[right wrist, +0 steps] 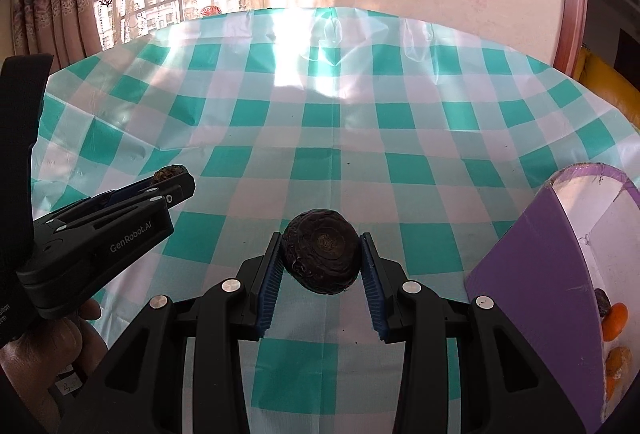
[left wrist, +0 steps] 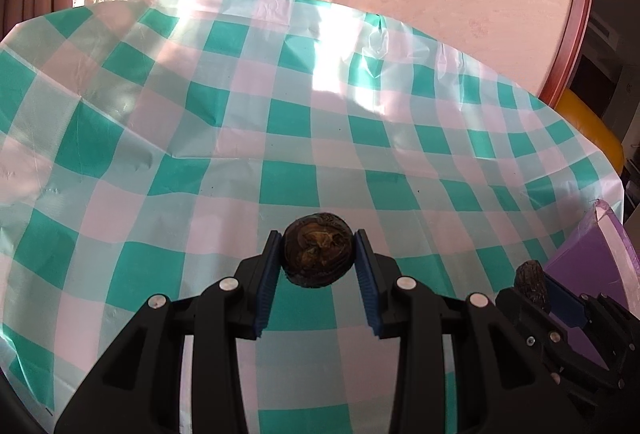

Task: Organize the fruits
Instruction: 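Lift and carry both dark brown fruits over the purple box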

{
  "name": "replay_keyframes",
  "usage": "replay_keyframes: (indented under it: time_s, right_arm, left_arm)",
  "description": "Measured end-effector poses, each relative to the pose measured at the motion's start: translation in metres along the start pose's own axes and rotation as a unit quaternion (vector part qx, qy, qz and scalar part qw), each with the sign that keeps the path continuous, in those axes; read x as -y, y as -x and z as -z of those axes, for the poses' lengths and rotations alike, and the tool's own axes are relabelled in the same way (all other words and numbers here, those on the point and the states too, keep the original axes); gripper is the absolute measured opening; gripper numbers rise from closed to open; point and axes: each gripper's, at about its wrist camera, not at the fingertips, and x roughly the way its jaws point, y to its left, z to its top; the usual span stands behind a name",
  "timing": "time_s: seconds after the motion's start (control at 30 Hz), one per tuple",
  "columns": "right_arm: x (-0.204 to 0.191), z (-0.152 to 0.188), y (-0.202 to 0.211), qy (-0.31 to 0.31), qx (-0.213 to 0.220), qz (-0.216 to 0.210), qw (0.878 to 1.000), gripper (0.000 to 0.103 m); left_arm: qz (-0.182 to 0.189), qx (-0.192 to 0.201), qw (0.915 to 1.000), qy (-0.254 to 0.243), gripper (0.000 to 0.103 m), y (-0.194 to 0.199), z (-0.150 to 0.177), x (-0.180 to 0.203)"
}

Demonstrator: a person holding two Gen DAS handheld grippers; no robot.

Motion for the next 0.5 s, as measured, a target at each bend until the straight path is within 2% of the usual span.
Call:
replay_keyframes:
  time_s: [0.5]
  right_arm:
    - [0.033, 0.014, 0.076, -0.038, 0.026, -0.008, 0.999, 0.038]
  left_arm:
    - [0.045, 0.023, 0.9973, -0.053, 0.037, 0.06, 0.003, 0.058]
